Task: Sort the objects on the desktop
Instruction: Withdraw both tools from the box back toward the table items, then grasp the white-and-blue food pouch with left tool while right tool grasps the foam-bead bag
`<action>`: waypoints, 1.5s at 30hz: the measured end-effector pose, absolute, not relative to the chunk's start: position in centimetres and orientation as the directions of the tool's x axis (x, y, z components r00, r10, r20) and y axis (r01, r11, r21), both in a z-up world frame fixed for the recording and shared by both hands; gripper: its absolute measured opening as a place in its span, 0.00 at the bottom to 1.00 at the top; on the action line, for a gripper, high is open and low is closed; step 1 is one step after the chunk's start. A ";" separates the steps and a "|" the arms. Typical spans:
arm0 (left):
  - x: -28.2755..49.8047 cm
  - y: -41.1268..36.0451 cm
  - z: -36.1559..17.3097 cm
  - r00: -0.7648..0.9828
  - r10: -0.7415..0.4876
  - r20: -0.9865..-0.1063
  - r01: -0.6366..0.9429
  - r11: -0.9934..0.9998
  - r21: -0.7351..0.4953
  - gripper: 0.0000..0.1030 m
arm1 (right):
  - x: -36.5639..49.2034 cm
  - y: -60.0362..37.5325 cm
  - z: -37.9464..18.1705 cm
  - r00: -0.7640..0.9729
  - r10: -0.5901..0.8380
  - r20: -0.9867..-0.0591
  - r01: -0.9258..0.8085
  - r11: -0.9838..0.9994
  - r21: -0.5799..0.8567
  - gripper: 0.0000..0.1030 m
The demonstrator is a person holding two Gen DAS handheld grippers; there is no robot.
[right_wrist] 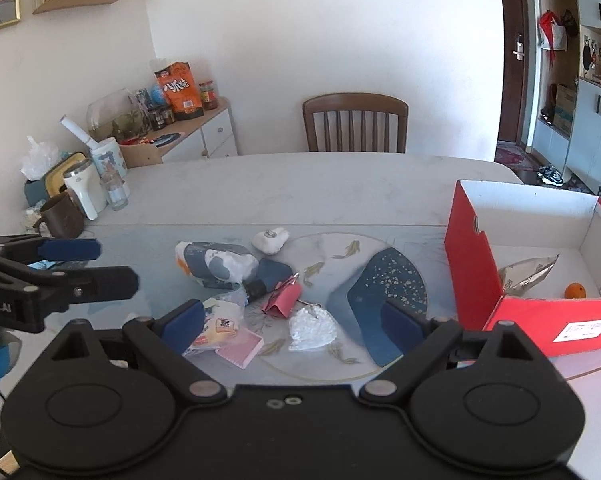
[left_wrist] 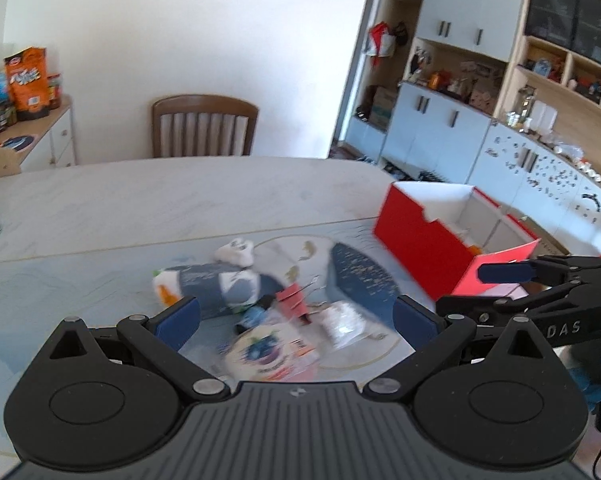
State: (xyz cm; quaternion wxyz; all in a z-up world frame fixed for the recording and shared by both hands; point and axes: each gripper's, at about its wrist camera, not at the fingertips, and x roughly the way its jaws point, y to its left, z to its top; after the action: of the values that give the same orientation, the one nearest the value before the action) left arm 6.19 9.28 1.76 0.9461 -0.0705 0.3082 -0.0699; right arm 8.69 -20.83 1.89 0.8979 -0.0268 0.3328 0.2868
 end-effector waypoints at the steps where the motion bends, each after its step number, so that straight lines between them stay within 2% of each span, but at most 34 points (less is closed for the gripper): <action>1: 6.3 9.7 1.4 0.799 -0.163 -0.579 0.076 0.982 -0.171 1.00 | 8.8 -20.6 1.7 0.616 0.491 -0.616 -0.528 0.838 0.140 0.91; 11: 6.9 13.4 -2.4 0.757 -0.077 -0.648 -0.001 0.993 -0.119 0.99 | 10.6 -19.5 -1.5 0.617 0.435 -0.656 -0.481 0.868 0.124 0.89; 23: 6.3 15.0 -6.2 0.707 -0.089 -0.701 0.045 0.996 -0.081 0.99 | 13.0 -17.9 -4.3 0.610 0.384 -0.694 -0.452 0.887 0.093 0.83; 27: 5.7 14.9 -6.5 0.711 -0.124 -0.692 0.126 0.991 -0.048 0.99 | 13.7 -17.6 -5.2 0.594 0.374 -0.712 -0.439 0.892 0.102 0.80; 31: 5.3 14.0 -6.8 0.708 -0.182 -0.682 0.283 0.958 0.038 0.99 | 14.0 -17.5 -5.8 0.576 0.370 -0.729 -0.441 0.891 0.104 0.78; 38: 6.6 13.4 -8.6 0.638 -0.267 -0.722 0.417 0.908 0.033 0.99 | 14.3 -16.7 -6.6 0.555 0.357 -0.751 -0.456 0.886 0.084 0.78; 45: 8.4 12.8 -10.4 0.575 -0.300 -0.761 0.524 0.849 0.061 0.99 | 15.5 -16.0 -7.7 0.542 0.336 -0.770 -0.444 0.893 0.077 0.75</action>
State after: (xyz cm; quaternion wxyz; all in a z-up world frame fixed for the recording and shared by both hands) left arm 8.37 12.78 -10.43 0.8760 0.1415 0.3966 -0.2351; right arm 15.49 -15.96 -7.69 0.8758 -0.0638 0.4236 0.2226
